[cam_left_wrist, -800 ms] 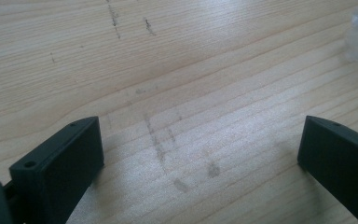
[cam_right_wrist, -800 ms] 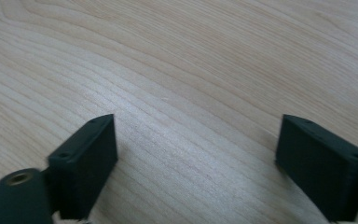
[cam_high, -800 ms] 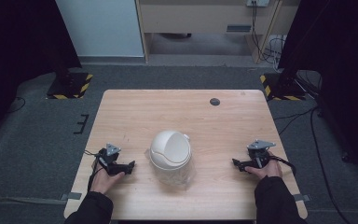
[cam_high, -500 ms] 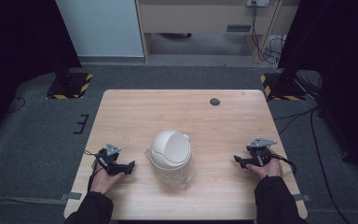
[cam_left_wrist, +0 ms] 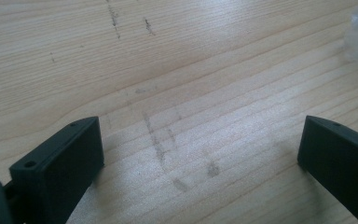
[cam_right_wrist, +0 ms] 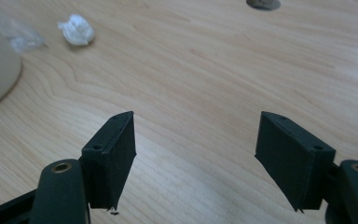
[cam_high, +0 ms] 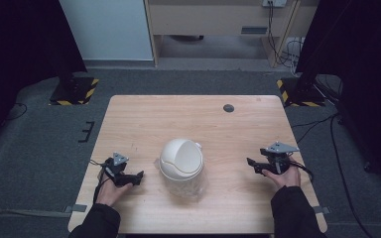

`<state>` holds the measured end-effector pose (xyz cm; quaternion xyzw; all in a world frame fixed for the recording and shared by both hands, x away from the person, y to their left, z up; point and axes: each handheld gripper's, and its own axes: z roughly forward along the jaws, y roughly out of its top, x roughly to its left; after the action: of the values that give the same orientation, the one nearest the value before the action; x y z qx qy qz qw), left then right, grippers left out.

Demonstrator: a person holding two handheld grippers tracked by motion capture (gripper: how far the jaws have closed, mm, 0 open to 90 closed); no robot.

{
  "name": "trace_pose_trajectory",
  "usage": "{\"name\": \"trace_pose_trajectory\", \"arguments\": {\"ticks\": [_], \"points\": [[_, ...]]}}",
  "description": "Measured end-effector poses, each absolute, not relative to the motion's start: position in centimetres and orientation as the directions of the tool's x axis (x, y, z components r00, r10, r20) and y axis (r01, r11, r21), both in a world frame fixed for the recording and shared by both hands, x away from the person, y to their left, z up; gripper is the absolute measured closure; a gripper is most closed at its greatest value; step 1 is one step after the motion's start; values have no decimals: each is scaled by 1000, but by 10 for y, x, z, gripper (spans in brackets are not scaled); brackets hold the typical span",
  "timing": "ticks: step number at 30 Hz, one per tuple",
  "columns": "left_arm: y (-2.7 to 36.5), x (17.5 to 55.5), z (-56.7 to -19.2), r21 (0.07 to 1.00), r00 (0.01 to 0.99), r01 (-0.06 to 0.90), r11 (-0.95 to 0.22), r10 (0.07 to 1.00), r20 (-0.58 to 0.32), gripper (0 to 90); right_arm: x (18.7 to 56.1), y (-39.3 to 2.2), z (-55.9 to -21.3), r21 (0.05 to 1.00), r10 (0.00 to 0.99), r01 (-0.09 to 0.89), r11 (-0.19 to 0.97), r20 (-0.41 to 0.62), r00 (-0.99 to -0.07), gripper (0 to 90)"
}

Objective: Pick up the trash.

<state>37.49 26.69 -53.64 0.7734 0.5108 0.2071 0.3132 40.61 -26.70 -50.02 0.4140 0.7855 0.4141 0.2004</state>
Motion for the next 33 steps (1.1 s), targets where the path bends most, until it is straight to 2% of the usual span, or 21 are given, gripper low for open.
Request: {"name": "trace_pose_trajectory", "arguments": {"ticks": [19, 33], "points": [[267, 375, -536, 696, 393, 661, -280, 920, -2, 0, 397, -245, -459, 904, 749, 352, 244, 55, -660, 193], [267, 375, -536, 696, 392, 660, -282, 920, 1, 0, 390, -226, -423, 942, 702, 273, 194, 61, -710, 184]]}}
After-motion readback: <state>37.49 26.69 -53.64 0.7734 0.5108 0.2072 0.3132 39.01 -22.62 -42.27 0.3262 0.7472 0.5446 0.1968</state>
